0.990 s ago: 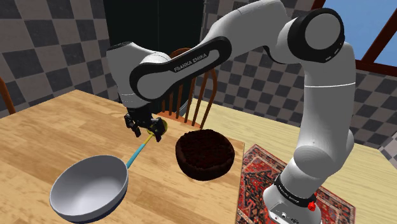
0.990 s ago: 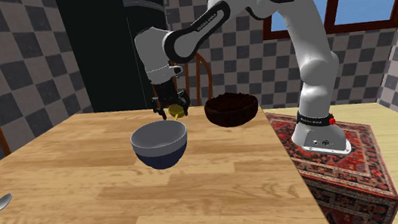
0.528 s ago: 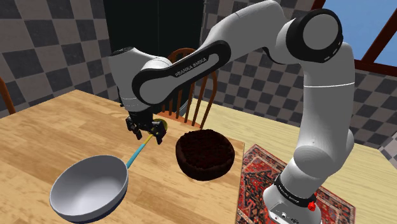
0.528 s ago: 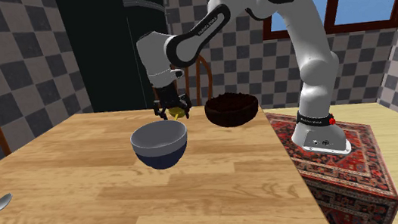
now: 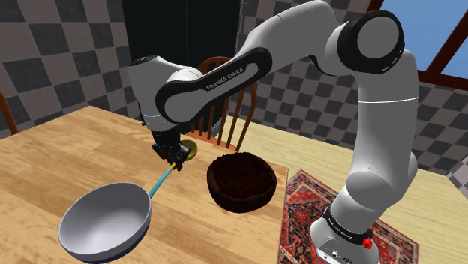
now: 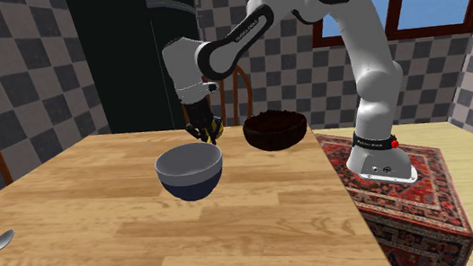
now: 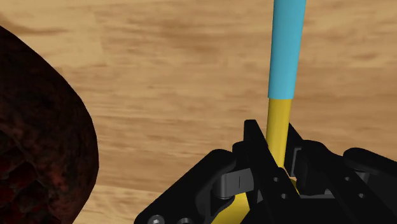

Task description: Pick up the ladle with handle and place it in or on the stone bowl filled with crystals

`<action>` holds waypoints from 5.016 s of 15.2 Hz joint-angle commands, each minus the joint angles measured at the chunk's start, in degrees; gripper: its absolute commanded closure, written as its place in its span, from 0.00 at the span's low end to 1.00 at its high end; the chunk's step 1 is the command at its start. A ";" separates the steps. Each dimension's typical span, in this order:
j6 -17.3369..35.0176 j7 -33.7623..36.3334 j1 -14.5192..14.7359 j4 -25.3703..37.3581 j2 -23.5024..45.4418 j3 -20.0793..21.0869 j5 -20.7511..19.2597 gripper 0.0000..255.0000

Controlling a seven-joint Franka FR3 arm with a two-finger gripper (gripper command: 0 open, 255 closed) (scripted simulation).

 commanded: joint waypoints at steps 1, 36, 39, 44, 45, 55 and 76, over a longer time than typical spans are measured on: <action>0.00 0.00 0.01 -0.02 0.03 -0.01 0.00 1.00; -20.88 -5.43 -1.46 15.79 -8.03 3.90 7.19 1.00; -18.83 -8.05 -5.64 9.35 -14.84 5.21 11.78 1.00; -15.68 -18.15 -11.20 -5.02 -33.78 3.79 25.17 1.00; -15.64 -20.18 -10.95 -7.50 -37.35 2.47 27.49 1.00; -19.42 -32.23 -2.35 -27.78 -63.71 -10.56 38.31 1.00; -8.41 -31.68 -2.00 -36.90 -61.94 -6.70 40.50 1.00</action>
